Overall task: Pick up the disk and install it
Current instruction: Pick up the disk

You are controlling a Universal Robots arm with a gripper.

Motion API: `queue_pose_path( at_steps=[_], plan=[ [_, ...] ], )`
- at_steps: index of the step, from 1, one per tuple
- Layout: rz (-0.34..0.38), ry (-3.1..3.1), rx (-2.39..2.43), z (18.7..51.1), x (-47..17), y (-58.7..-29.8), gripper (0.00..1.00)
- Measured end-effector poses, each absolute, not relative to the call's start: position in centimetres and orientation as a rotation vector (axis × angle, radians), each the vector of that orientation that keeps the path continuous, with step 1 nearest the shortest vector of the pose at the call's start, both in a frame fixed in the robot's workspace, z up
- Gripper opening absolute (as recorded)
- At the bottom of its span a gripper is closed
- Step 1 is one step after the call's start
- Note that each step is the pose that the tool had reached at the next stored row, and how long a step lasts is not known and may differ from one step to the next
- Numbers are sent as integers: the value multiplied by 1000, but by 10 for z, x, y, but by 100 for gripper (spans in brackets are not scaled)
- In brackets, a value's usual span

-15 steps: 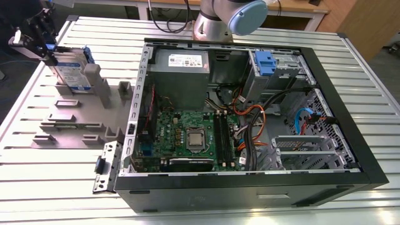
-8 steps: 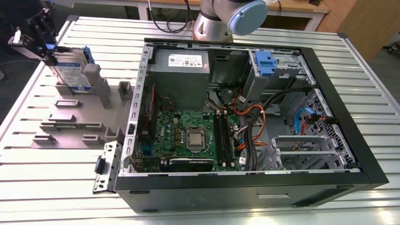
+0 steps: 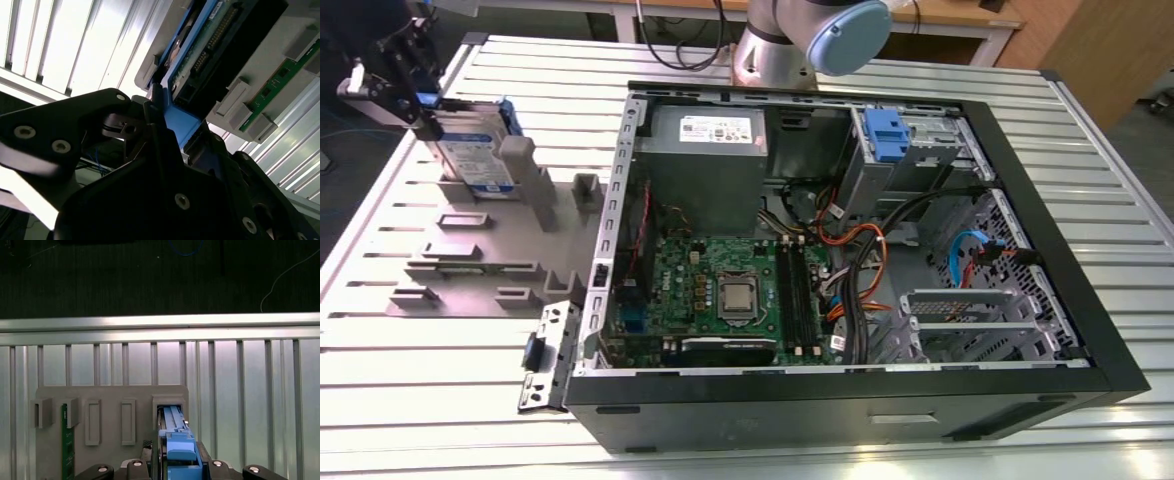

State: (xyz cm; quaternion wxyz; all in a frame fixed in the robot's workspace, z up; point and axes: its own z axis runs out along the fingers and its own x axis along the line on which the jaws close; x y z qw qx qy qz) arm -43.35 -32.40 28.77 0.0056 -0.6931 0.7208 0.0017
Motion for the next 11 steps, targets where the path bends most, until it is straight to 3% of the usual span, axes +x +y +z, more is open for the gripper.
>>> queue_pose_path(
  at_steps=[2, 11],
  plan=[
    [5, 2257, -2169, 288, -434, -324, 36],
    [5, 2259, -2167, 288, -434, -324, 36]
  ],
)
